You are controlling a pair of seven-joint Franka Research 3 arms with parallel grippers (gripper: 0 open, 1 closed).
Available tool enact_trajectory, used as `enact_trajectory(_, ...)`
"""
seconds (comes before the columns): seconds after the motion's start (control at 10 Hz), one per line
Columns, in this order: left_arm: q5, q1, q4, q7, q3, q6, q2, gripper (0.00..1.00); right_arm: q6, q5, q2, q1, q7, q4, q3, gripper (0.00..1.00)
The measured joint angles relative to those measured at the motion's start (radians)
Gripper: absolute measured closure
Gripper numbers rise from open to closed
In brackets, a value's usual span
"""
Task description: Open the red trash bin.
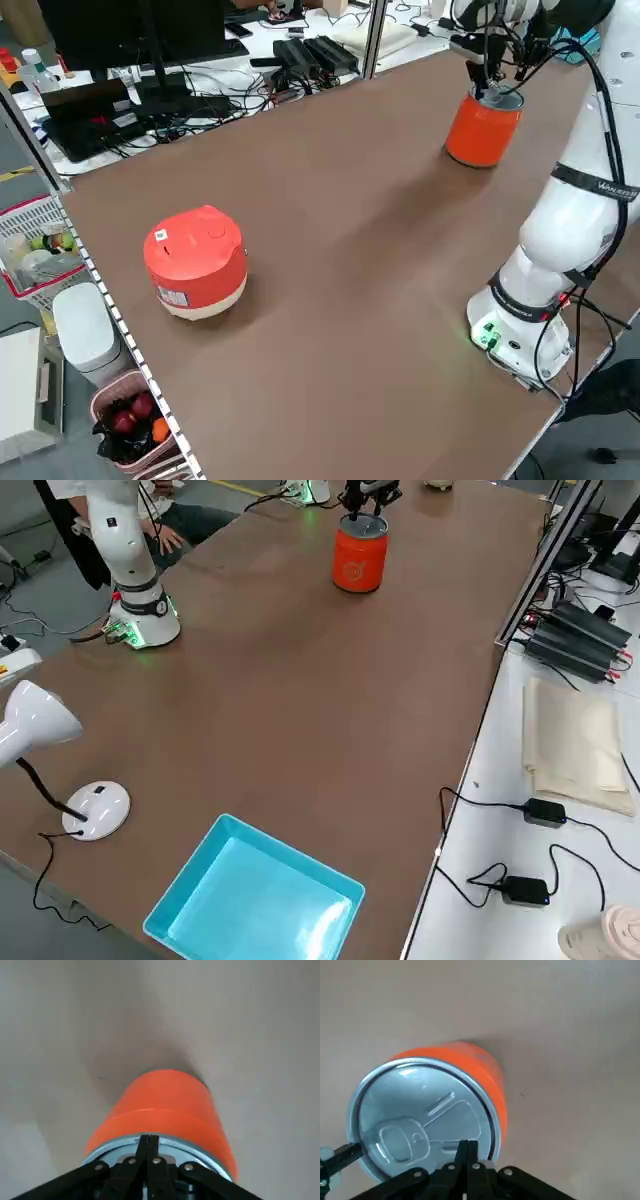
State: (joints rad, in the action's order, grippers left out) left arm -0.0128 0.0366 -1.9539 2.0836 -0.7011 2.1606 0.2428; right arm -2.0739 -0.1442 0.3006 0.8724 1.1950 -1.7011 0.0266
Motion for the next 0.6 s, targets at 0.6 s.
enact_trajectory(0.6, 0.000, 0.000, -0.003, 0.012, 0.000, 0.007, -0.001, 0.99, -0.090, 0.000, 0.065, 0.016, 0.000, 0.000, 0.003, 0.99)
